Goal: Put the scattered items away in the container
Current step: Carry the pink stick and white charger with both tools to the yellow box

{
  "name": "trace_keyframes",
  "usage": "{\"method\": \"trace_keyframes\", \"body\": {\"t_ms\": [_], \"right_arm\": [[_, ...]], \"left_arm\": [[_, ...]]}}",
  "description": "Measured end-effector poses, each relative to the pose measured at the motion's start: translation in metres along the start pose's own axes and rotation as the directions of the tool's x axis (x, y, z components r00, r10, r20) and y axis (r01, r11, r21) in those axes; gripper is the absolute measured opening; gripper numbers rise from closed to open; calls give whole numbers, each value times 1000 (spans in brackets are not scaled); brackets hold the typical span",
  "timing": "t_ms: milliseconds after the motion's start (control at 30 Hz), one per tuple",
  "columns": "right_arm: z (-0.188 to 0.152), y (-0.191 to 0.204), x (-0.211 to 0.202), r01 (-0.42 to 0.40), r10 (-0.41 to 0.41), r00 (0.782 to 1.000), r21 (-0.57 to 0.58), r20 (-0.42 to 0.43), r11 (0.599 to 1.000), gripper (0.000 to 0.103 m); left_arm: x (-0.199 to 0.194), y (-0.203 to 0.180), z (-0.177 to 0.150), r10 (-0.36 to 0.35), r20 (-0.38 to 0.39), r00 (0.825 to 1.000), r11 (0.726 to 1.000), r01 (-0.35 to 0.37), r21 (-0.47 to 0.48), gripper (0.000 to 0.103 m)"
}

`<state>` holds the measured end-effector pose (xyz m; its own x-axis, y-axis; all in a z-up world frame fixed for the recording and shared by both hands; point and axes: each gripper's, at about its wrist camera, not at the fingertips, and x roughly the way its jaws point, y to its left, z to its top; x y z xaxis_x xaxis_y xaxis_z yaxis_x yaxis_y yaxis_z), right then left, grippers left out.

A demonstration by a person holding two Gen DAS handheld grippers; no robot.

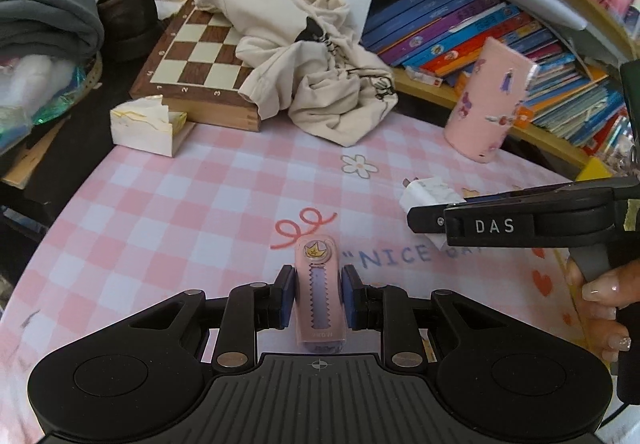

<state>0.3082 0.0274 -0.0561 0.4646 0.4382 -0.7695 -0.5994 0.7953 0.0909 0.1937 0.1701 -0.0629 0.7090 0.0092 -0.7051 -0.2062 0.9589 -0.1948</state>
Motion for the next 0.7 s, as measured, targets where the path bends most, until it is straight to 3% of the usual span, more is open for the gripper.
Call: {"method": "trace_keyframes", "body": {"t_ms": [400, 700], "right_arm": [[-50, 20, -58, -10, 10, 1000, 11, 14, 1000, 41], [-84, 17, -115, 7, -11, 998, 59, 58, 998, 41]], "left_arm": [[-55, -9, -21, -7, 43, 999, 1000, 6, 21, 23], [-94, -29, -43, -85, 47, 995, 994, 82, 70, 23]]}}
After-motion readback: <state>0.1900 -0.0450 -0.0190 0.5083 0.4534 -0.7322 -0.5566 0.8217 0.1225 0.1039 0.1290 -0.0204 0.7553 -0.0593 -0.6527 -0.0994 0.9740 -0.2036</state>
